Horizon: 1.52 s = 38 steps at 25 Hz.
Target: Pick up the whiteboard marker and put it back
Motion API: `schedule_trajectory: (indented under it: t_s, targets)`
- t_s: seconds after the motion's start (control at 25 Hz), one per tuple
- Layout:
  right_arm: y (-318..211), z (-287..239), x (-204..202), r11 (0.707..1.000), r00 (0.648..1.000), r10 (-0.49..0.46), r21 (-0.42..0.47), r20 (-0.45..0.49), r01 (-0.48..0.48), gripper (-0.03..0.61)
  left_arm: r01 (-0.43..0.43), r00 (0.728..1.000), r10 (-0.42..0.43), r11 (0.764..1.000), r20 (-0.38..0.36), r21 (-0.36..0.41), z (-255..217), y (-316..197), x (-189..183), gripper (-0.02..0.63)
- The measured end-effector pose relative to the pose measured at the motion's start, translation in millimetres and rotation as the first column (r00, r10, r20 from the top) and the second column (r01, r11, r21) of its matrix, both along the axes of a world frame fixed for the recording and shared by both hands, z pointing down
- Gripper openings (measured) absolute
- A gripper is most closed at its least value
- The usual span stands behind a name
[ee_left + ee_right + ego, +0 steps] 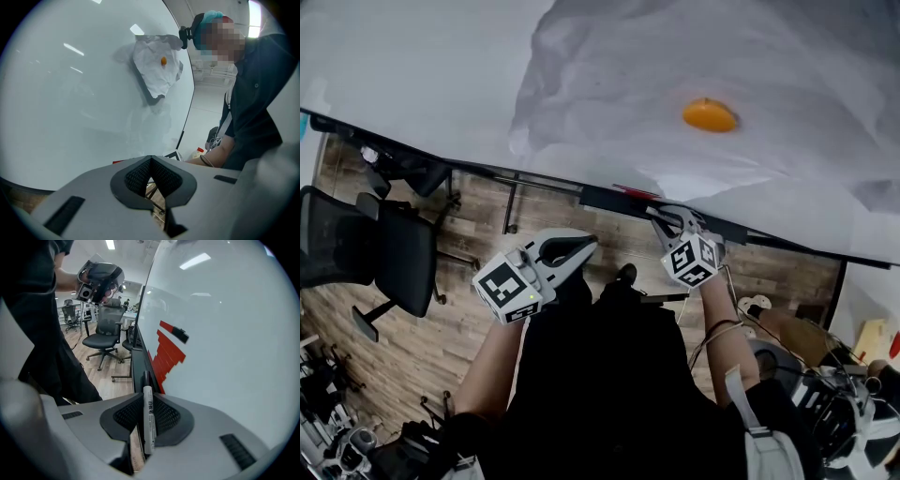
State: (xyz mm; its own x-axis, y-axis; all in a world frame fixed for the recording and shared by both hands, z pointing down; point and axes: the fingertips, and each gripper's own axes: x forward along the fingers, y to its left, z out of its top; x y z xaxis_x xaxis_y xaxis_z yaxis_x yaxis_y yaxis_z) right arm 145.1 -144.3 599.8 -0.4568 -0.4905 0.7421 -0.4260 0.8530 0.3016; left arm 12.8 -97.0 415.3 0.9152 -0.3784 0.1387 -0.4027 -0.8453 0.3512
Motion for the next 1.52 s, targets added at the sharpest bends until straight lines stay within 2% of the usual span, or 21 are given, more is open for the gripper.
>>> schedule_trajectory:
  t_s: [0.16,0.44,0.56,0.68,0.76,0.84,1.0,1.08,1.28,1.4,1.52]
  targets:
    - [-20.7,1.2,-0.7,1.000,1.000,0.004,-0.012,0.012,-0.004,0.074,0.011,1.000,-0.011,1.000,-0.001,-0.006,2.3,-17.3,-3.7,0.012]
    - [-21.2,-17.9,-4.1,1.000,0.998,0.007,0.020,0.060,-0.009,0.074,0.010,1.000,-0.010,1.000,0.003,-0.006,-1.3,-15.7,-2.6,0.012]
    - [-20.4,-42.8,-8.6,0.998,0.989,0.025,0.047,0.145,-0.032,0.072,-0.009,1.000,0.009,1.000,0.000,-0.004,-1.2,-15.0,1.4,0.012]
    - [-17.9,-79.8,-11.6,0.995,0.961,0.048,0.067,0.271,-0.069,0.072,-0.047,0.999,0.047,0.999,-0.002,0.006,-3.0,-16.0,11.2,0.012]
    - [-17.2,-109.2,-10.7,0.993,0.928,0.070,0.067,0.366,-0.101,0.060,-0.083,0.997,0.083,0.996,-0.007,0.022,-9.1,-20.5,21.2,0.012]
    - [-13.0,-140.2,-10.4,0.991,0.873,0.091,0.045,0.479,-0.128,0.049,-0.115,0.993,0.115,0.993,-0.015,0.038,-17.7,-24.9,31.4,0.012]
    - [7.3,-189.0,-7.3,0.985,0.716,0.129,-0.004,0.686,-0.173,0.035,-0.182,0.982,0.186,0.980,-0.035,0.085,-31.3,-24.8,53.8,0.012]
    - [14.8,-207.9,-6.1,0.980,0.651,0.145,-0.019,0.745,-0.196,0.034,-0.221,0.973,0.226,0.969,-0.041,0.108,-37.3,-24.7,65.6,0.012]
    - [32.1,-250.7,7.1,0.973,0.597,0.126,0.019,0.793,-0.230,0.026,-0.315,0.945,0.324,0.937,-0.041,0.151,-60.4,-20.4,98.3,0.012]
    - [49.1,-267.0,26.9,0.972,0.549,0.105,0.031,0.829,-0.232,0.023,-0.349,0.932,0.360,0.921,-0.035,0.175,-69.3,-6.6,121.7,0.012]
    - [58.3,-272.3,40.4,0.970,0.539,0.088,0.051,0.838,-0.238,0.020,-0.375,0.923,0.384,0.910,-0.024,0.177,-69.6,2.2,136.7,0.012]
